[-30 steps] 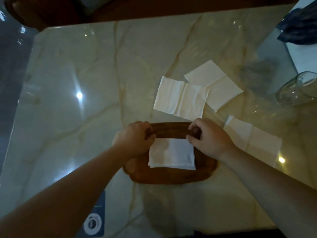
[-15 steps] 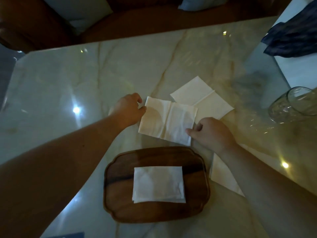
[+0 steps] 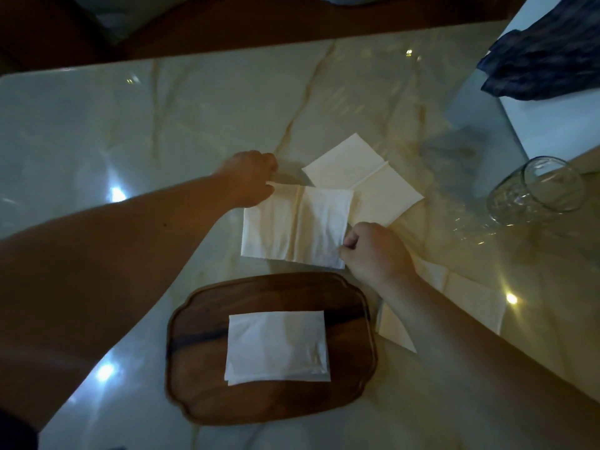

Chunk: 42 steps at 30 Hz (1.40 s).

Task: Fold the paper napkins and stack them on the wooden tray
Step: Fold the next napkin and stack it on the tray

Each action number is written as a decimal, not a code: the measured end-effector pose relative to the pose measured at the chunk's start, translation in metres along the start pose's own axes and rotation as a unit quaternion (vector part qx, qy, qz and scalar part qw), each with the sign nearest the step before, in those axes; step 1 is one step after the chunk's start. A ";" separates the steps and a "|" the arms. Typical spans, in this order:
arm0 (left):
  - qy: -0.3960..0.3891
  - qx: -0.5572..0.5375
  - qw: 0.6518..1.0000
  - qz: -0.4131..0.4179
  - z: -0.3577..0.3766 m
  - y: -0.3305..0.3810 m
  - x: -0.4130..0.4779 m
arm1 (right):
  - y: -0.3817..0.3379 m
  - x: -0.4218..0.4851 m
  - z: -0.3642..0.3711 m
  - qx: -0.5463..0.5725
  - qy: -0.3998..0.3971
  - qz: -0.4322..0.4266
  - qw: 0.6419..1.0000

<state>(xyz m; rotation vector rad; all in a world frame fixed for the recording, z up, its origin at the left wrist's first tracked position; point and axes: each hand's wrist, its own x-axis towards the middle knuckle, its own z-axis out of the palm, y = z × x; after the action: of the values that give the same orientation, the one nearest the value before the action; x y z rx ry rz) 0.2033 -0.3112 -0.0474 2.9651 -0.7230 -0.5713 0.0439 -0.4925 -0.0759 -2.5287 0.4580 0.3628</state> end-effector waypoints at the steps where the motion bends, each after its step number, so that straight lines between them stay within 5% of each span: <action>1: -0.003 -0.009 1.000 -0.009 -0.002 0.000 -0.003 | 0.000 -0.001 -0.001 0.013 0.001 -0.006 1.000; 12: -0.023 -0.191 0.976 -0.100 0.014 -0.021 -0.067 | -0.031 0.033 -0.041 0.053 0.066 -0.099 0.992; 17: 0.010 -0.372 0.906 -0.204 0.027 -0.032 -0.089 | -0.067 0.065 -0.043 0.019 0.070 -0.150 0.986; 22: 0.023 -0.427 0.870 -0.247 0.036 -0.033 -0.102 | -0.098 0.081 -0.040 -0.025 0.047 -0.217 0.975; 27: -0.006 -0.329 0.920 -0.213 0.045 -0.038 -0.110 | -0.104 0.067 -0.038 -0.111 0.040 -0.337 0.934; 33: -0.011 -0.198 0.965 -0.173 0.041 -0.059 -0.128 | -0.080 0.017 -0.020 -0.153 -0.058 -0.426 0.890; 42: 0.014 -0.167 0.974 -0.152 0.029 -0.064 -0.130 | -0.057 -0.005 -0.006 -0.121 -0.088 -0.396 0.906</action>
<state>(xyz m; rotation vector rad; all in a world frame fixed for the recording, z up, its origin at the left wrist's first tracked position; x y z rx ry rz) 0.1134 -0.1937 -0.0377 2.7689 -0.1457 -0.5961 0.0623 -0.4491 -0.0434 -2.6244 -0.7195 0.3297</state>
